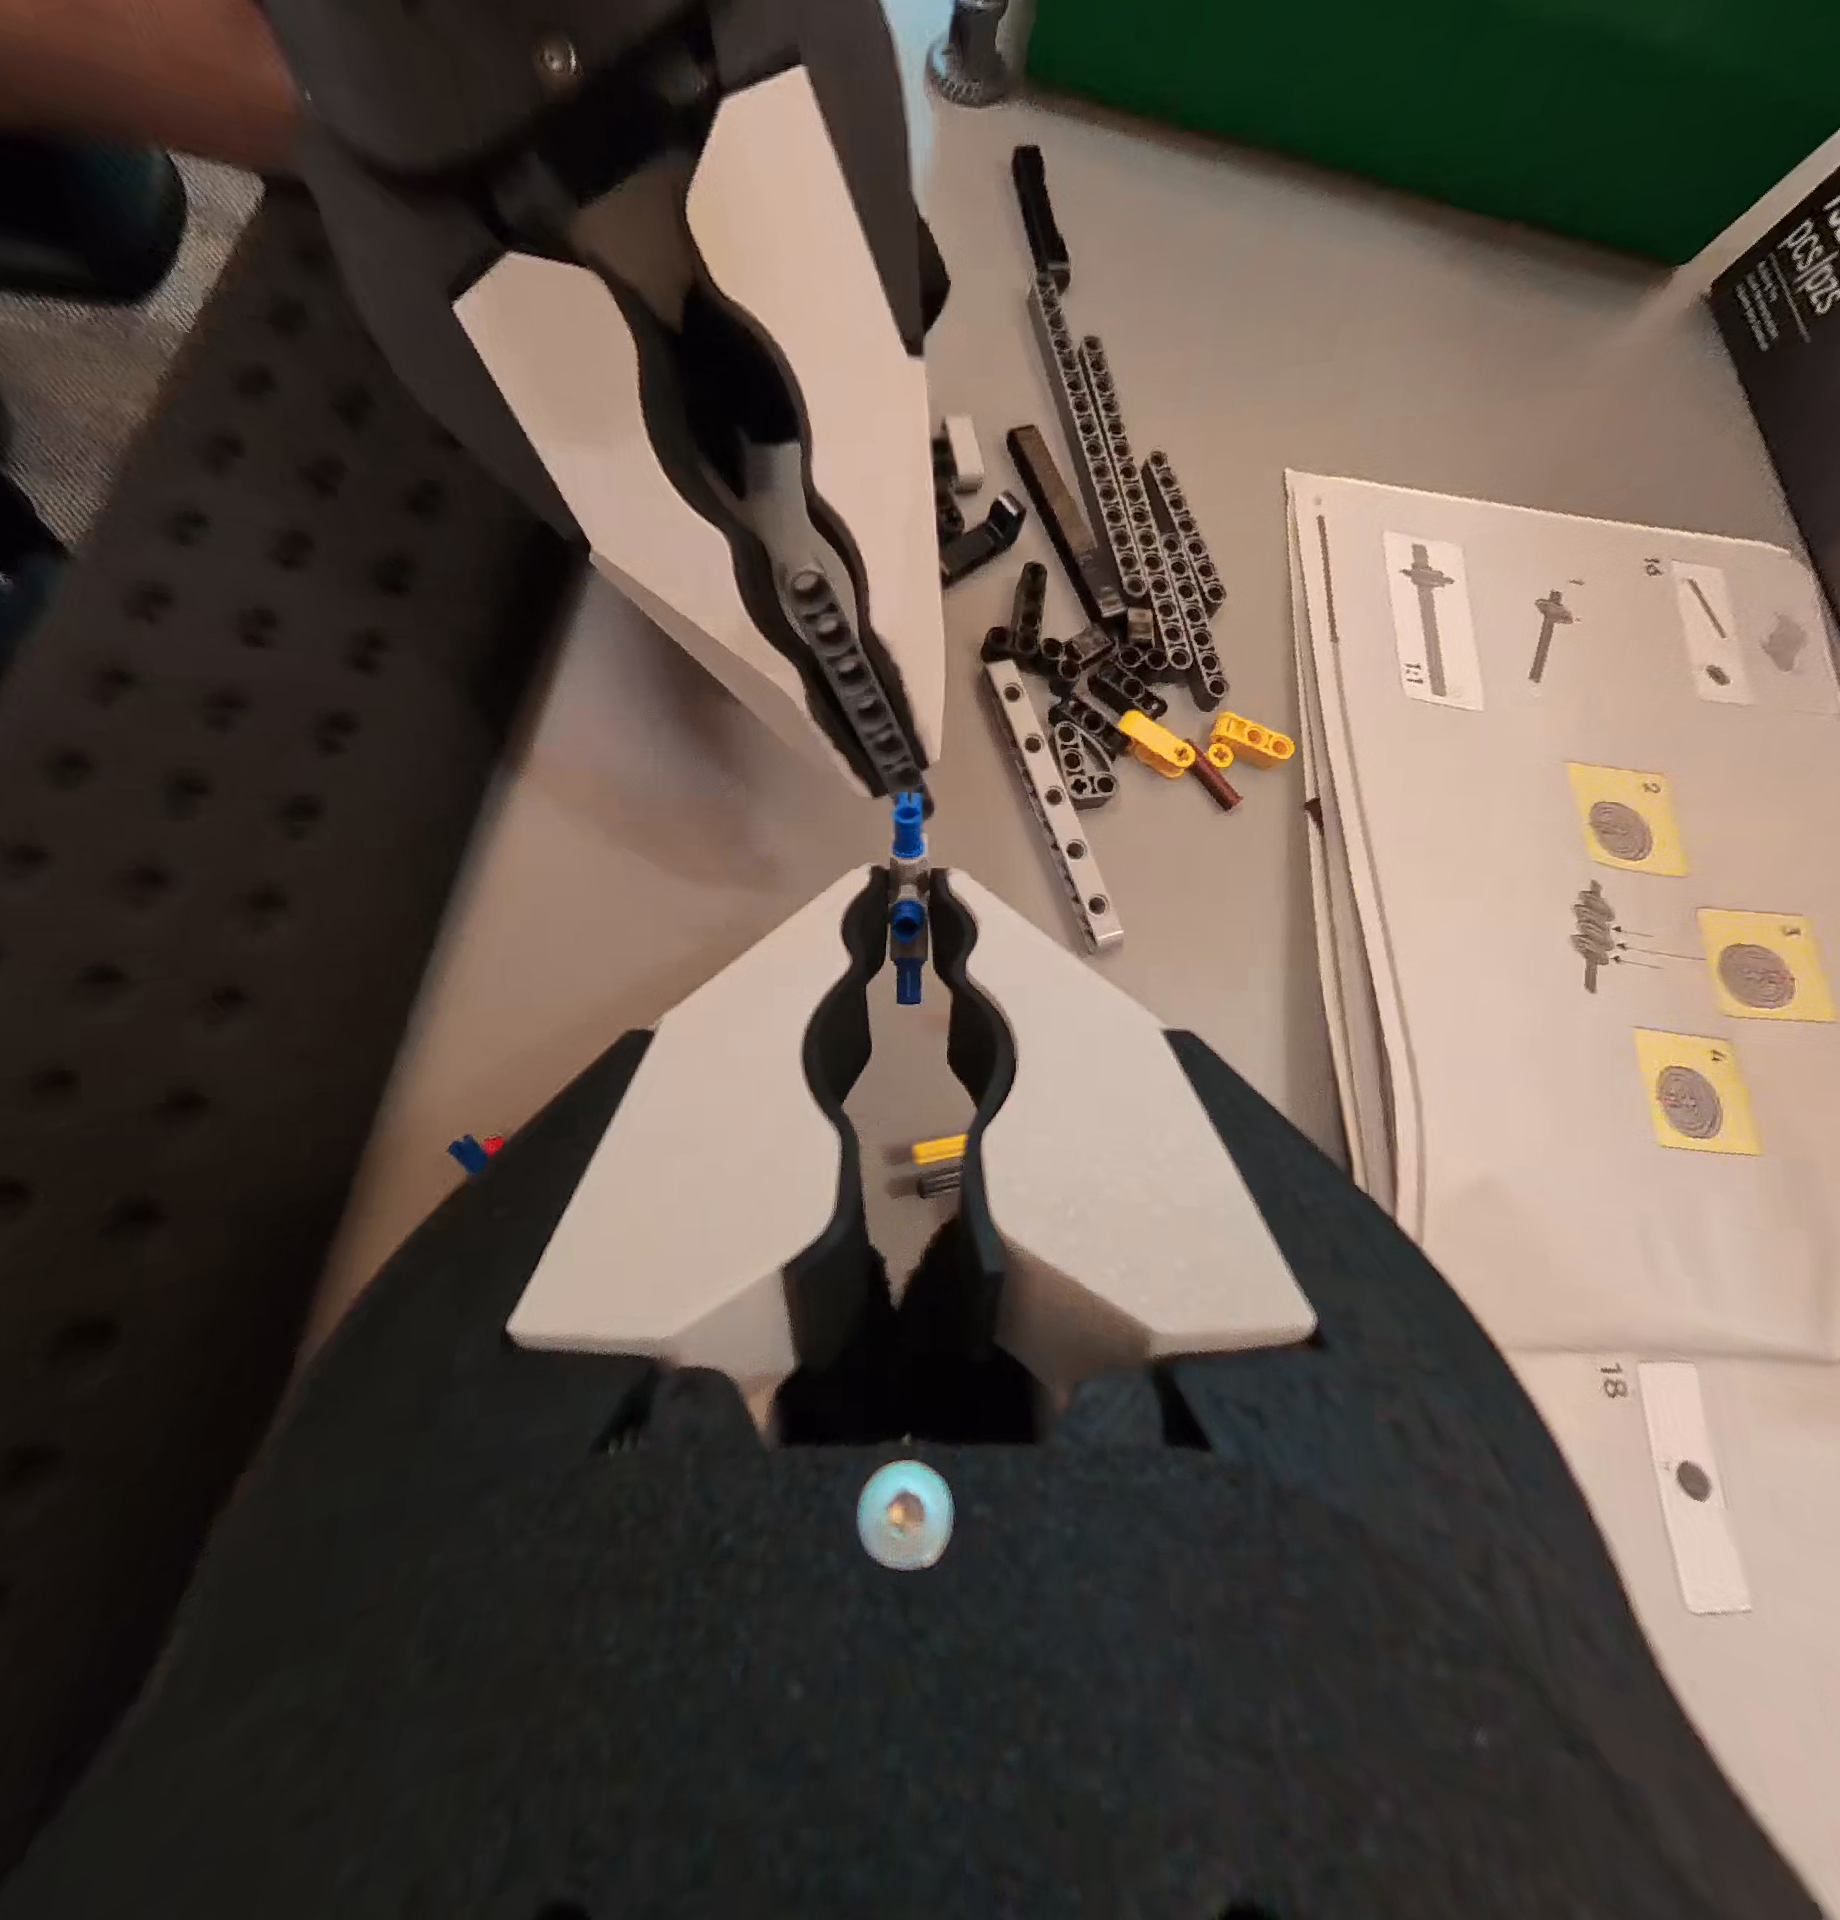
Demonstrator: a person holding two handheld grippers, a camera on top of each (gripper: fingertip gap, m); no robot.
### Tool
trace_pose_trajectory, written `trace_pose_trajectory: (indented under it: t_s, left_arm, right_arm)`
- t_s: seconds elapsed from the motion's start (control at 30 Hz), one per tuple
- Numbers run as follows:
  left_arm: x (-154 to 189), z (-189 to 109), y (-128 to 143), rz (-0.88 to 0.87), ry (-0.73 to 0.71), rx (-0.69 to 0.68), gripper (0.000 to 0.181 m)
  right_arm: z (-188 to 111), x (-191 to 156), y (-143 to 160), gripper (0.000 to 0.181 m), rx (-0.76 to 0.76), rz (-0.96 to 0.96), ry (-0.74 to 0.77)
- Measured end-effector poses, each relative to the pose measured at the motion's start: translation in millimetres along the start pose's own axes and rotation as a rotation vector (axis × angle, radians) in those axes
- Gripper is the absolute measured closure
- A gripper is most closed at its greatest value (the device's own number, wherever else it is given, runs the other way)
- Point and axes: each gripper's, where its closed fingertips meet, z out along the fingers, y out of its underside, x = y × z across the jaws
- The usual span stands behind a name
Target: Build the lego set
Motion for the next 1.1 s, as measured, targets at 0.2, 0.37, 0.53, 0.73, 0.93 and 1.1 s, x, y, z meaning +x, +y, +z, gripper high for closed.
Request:
trace_pose_trajectory:
  t_s: [0.2,0.37,0.53,0.73,0.93,1.1]
  left_arm:
    - [-0.1,0.6,-0.8,-0.046,0.021,0.015,0.175]
    - [7.1,3.6,1.7,-0.115,0.101,0.002,0.175]
    - [16.2,-0.7,-8.9,-0.205,0.218,0.058,0.175]
    - [16.0,-4.3,-13.6,-0.238,0.258,0.094,0.175]
    - [21.7,-3.5,-16.9,-0.238,0.298,0.103,0.175]
    - [20.8,-7.9,-23.8,-0.286,0.328,0.144,0.175]
  right_arm:
    - [2.1,5.1,14.2,0.175,-0.061,-0.087,0.068]
    - [7.1,-11.0,9.0,0.175,-0.046,-0.040,-0.033]
    - [2.4,-20.9,1.9,0.175,-0.015,0.009,-0.117]
    - [-22.9,-13.2,-4.6,0.175,0.029,0.029,-0.101]
    - [-15.5,-21.0,-4.6,0.175,0.007,0.001,-0.124]
    - [-15.7,-21.2,-10.5,0.175,0.058,0.031,-0.152]
